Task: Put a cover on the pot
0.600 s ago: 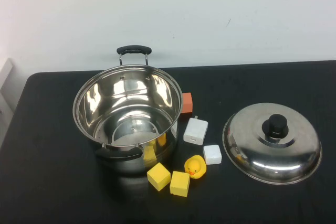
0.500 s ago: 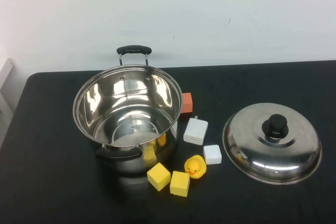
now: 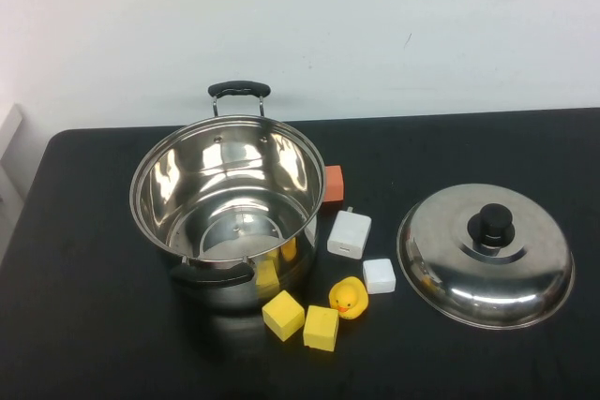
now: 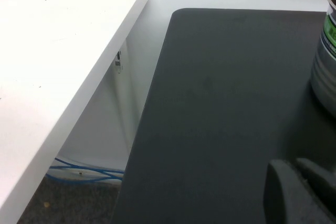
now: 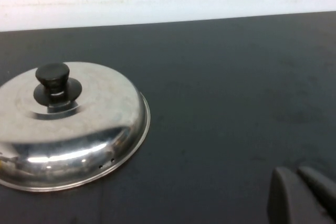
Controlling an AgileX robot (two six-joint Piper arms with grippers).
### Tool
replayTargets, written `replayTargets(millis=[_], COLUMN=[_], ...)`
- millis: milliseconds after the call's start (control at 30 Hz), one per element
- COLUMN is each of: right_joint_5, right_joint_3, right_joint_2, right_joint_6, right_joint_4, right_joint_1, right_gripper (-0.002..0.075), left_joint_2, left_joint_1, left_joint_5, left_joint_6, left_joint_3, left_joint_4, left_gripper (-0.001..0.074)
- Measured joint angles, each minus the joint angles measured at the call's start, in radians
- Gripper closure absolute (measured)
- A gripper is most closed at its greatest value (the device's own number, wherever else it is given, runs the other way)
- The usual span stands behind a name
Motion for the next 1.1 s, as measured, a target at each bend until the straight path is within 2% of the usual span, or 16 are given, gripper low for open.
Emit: replayTargets(millis=[233,333,467,633,933,1000,1100], right_joint_5=[0.005,-0.057,-0.067,0.032,0.015,0.015,-0.018], right_joint_3=[0.002,0.005,-0.151,-0.410,-0.463,-0.463,-0.463], right_joint_2=[0.000,0.000,0.000,0.025,0.107,0.156,0.311], right_joint_6=[0.000,0.022,0.182,0.229,-0.006,-0.120,-0.396], right_joint_4=[-0.023,-0.026,-0.066,-0.104,-0.157,-0.078,0.209], right_joint_1=[0.019,0.040,0.051,0.051,0.051,0.051,0.051], right_gripper=[0.0728,0.0728,0.0728,0.0728,0.0728,0.0728,0.0728], left_joint_2=[0.000,0.000,0.000,0.000,0.000,0.000,0.000], left_joint_1=[0.000,0.000,0.000,0.000,0.000,0.000,0.000], left_joint_5=[0.000,0.000,0.000,0.000,0.000,0.000,0.000], left_joint_6=[0.000,0.000,0.000,0.000,0.000,0.000,0.000], left_joint_3=[0.000,0.000,0.000,0.000,0.000,0.000,0.000], left_joint_4=[-0.001,-0.001,-0.002,-0.002,-0.002,-0.002,-0.002], left_gripper=[0.0736,0.0736,0.0736,0.0736,0.0736,0.0736,0.0736])
